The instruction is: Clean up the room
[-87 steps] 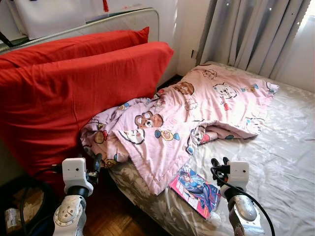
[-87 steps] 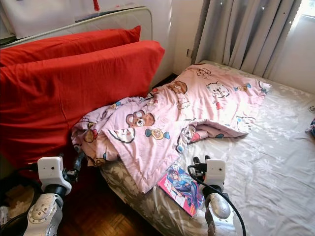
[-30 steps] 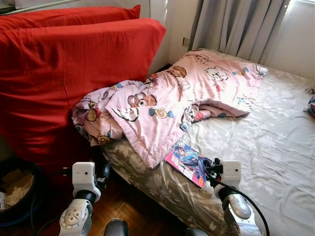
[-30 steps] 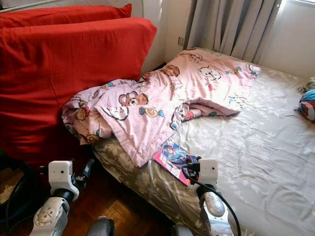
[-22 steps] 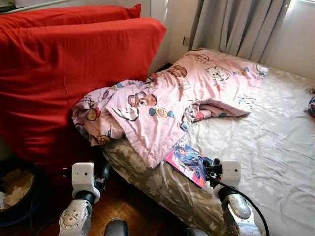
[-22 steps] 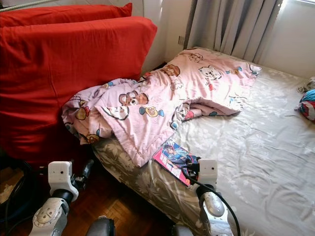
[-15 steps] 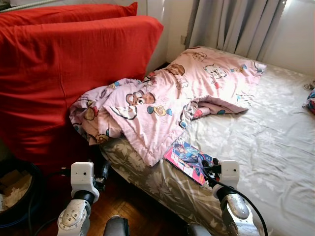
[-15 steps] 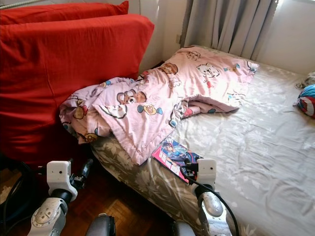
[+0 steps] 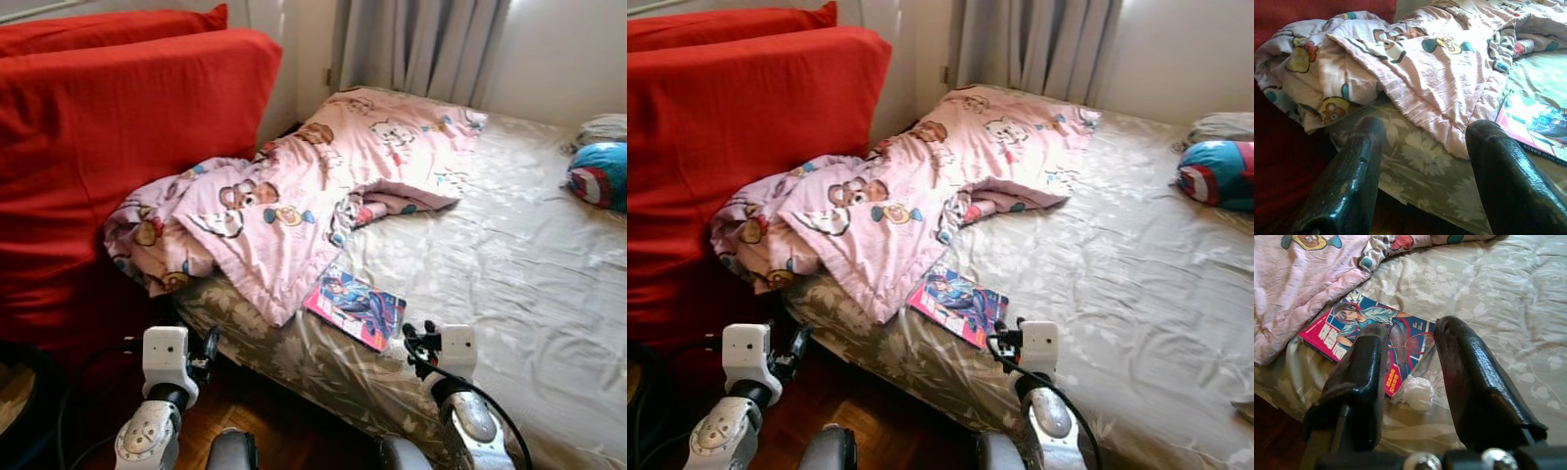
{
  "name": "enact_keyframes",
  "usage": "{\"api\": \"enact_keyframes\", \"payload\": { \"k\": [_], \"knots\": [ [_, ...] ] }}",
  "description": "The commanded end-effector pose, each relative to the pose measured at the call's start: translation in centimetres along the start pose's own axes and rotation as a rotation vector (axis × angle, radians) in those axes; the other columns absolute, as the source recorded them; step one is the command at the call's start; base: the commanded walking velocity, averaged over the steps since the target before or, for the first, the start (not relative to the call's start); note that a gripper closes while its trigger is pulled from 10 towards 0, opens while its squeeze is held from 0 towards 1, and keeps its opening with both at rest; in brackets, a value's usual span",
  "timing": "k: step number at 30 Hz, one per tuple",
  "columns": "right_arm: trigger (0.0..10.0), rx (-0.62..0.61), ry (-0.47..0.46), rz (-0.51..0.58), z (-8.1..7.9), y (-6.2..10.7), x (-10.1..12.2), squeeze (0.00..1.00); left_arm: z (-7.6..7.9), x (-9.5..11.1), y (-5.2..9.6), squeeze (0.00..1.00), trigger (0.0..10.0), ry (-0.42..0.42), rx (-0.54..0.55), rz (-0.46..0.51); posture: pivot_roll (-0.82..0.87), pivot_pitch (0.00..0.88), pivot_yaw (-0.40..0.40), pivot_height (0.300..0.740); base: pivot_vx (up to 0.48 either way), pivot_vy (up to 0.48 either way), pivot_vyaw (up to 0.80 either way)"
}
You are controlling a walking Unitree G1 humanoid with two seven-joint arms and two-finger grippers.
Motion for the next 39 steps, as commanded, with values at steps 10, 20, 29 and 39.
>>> {"api": "enact_keyframes", "payload": {
  "k": [10,20,29,39],
  "knots": [
    [10.0,0.048,-0.004,-0.017,-0.74,-0.11,-0.21,0.0,0.01,0.13,0.12,0.0,10.0,0.013,-0.003,-0.006,0.05,0.075,-0.034,0.619,0.0,0.0,0.0],
    [10.0,0.066,0.018,-0.022,-0.97,-0.13,-0.3,0.0,-0.05,0.22,0.07,0.0,10.0,0.016,-0.002,-0.007,0.05,0.077,-0.032,0.619,0.048,0.0,0.31],
    [10.0,0.041,-0.008,-0.017,-0.59,-0.37,-0.07,0.0,-0.01,0.21,0.05,0.0,10.0,0.016,-0.006,-0.011,0.05,0.082,-0.028,0.619,0.27,0.0,0.0],
    [10.0,0.038,-0.013,-0.021,-0.82,-0.7,0.05,0.0,-0.08,0.28,0.04,0.0,10.0,0.014,-0.007,-0.01,0.06,0.085,-0.026,0.619,0.327,0.0,0.0]
  ]
}}
Point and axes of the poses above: a point about 5 cm out from each wrist's last joint towards the gripper, its own y axis pointing back from the gripper into the wrist, its own x axis along the axis of the wrist's last joint, z = x × y, the point moved 2 cm from there along -y, pointing out of the wrist towards the gripper, and after that the axes turned 1 degree about y, right-handed, at the moved point
